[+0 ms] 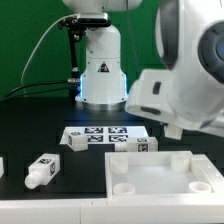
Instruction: Assemble square table
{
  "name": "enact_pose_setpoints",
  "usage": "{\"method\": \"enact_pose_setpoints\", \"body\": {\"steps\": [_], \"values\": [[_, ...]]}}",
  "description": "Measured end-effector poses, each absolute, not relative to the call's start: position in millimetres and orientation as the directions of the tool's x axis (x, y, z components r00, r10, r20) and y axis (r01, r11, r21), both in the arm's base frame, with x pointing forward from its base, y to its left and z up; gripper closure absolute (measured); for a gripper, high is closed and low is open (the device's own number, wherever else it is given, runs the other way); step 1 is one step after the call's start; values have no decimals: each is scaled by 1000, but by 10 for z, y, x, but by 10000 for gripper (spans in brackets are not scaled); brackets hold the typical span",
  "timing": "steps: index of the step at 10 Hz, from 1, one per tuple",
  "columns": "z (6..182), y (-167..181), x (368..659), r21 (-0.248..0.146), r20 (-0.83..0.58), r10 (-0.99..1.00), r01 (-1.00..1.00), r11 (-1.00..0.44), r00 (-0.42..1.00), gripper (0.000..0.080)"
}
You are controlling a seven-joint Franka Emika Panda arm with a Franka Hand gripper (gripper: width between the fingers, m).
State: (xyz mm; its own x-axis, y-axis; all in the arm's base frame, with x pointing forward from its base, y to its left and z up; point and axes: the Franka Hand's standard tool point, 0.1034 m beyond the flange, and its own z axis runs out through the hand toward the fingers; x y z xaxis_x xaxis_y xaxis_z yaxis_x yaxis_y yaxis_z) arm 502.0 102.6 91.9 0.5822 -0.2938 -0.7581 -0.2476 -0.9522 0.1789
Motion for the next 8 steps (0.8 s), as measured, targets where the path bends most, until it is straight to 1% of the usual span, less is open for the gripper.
{"method": "enact_pose_setpoints", "body": {"steps": [1,3,4,5,6,7,8], "values": [[964,990,5131,167,-716,-299,-261,-951,631,511],[928,1072,5203,136,-615,-297,-273,-952,730,511],[969,1091,5256,115,-563,-294,-279,-953,772,511],[1104,1030,5407,86,-531,-295,-296,-951,794,511],[1273,947,5657,34,-456,-293,-312,-949,841,511],[1412,927,5819,-13,-332,-282,-304,-953,900,511],[1463,957,5755,-26,-250,-274,-289,-957,929,511]]}}
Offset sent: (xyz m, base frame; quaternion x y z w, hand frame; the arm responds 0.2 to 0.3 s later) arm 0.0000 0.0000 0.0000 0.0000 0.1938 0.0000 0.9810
